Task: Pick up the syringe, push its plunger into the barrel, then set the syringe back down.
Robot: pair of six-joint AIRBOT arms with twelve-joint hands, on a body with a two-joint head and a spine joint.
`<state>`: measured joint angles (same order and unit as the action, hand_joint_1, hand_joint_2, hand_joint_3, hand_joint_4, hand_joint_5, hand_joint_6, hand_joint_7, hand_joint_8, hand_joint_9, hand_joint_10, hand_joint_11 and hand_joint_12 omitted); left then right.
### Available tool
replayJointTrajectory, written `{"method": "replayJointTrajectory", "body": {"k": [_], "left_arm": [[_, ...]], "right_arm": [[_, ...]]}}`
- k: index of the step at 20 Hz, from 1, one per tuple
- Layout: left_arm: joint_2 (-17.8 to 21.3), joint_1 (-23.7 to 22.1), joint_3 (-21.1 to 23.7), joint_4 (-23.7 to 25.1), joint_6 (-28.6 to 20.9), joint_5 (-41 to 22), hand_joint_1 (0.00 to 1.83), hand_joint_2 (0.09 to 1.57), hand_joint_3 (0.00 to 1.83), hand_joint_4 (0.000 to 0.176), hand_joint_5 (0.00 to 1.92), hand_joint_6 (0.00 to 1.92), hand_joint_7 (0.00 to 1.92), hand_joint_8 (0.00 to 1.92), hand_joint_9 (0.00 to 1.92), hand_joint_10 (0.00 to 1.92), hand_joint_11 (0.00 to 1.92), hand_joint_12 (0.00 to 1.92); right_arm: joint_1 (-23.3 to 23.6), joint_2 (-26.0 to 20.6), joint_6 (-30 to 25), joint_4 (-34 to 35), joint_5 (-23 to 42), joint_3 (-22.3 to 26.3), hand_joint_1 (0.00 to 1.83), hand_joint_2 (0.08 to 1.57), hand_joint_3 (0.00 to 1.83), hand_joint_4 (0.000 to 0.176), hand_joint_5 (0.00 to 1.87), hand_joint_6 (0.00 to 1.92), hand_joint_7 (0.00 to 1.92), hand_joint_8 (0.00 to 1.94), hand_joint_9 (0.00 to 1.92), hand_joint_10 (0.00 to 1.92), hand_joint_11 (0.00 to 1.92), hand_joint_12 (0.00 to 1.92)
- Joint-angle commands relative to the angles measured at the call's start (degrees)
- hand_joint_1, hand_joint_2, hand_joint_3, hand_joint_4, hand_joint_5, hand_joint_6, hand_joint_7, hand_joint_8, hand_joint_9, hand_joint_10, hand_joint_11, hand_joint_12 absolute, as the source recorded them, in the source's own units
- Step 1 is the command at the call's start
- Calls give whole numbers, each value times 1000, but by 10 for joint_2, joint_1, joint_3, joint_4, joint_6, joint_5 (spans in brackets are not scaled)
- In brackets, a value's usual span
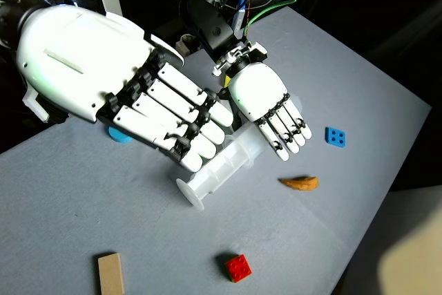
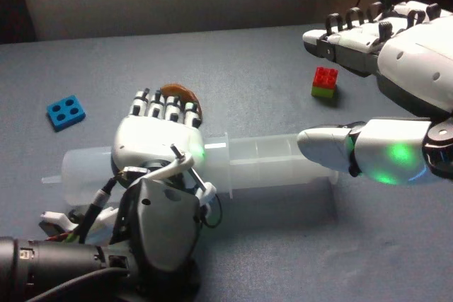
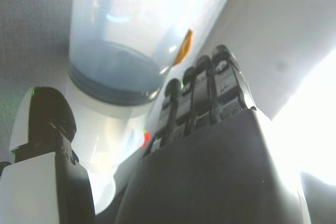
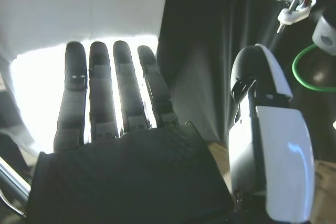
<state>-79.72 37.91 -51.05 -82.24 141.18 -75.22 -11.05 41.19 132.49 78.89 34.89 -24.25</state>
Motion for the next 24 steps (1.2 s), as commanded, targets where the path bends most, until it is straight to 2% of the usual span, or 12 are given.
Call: {"method": "replayJointTrajectory", "body": {"k": [1,9,10,14,17,18,19,20,21,22,23,24], "left_arm": [[-3,0,-4,50,2,-28,796,1091,0,0,46,17,0,0,0,0,0,0],[-3,8,-3,58,-6,-26,743,1101,4,0,8,0,0,0,0,0,0,0],[-4,8,-3,58,-6,-26,816,1086,0,0,154,22,38,1,3,0,0,0],[-4,8,-2,58,-6,-26,804,1111,7,0,154,10,86,13,57,16,44,24],[-3,8,-1,58,-12,-26,936,1116,0,0,400,33,323,11,307,17,0,688],[-3,8,-1,58,-15,-26,931,1131,3,0,411,23,339,7,328,14,0,757],[-3,8,-1,58,-15,-26,969,1132,1,0,580,81,387,14,371,20,0,836],[-3,8,-1,58,-15,-26,1087,1198,0,0,773,978,645,57,602,77,175,978],[-3,8,0,58,-15,-26,1094,1227,0,0,751,1252,741,65,703,96,261,1026],[-3,8,0,58,-15,-26,1185,1191,23,0,860,1279,755,940,823,120,372,1056],[-3,9,0,58,-15,-26,1195,1186,9,0,852,1313,820,1057,909,116,445,1048],[-3,9,1,58,-15,-26,1213,1150,0,0,932,1166,897,1012,978,123,538,1046]], "right_arm": [[7,-2,14,-34,24,6,154,1124,2,0,171,0,202,0,197,0,0,668],[-3,5,12,-62,61,26,182,1125,0,0,185,2,202,0,179,0,0,622],[-6,4,5,-62,60,26,170,1135,2,0,172,0,195,0,174,0,0,621],[-5,4,-18,-61,41,26,199,1121,0,0,193,6,208,5,192,6,0,731],[-15,4,-52,-61,35,25,198,1124,0,0,223,15,238,14,212,12,0,726],[-19,5,-61,-61,42,25,193,1125,0,0,230,11,246,9,218,9,0,715],[-19,4,-69,-61,43,25,192,1126,1,0,232,10,247,8,218,8,0,713],[-19,4,-76,-61,46,24,199,1124,0,0,240,9,254,7,227,8,0,747],[-18,4,-78,-61,46,23,191,1129,2,0,233,4,251,4,225,6,0,746],[-17,4,-78,-61,47,22,197,1125,0,0,243,5,261,4,240,8,0,796],[-16,4,-78,-61,49,21,198,1123,0,0,245,5,264,5,243,8,0,806],[-14,5,-78,-61,52,20,210,1118,0,0,248,4,269,4,247,7,0,826]]}}
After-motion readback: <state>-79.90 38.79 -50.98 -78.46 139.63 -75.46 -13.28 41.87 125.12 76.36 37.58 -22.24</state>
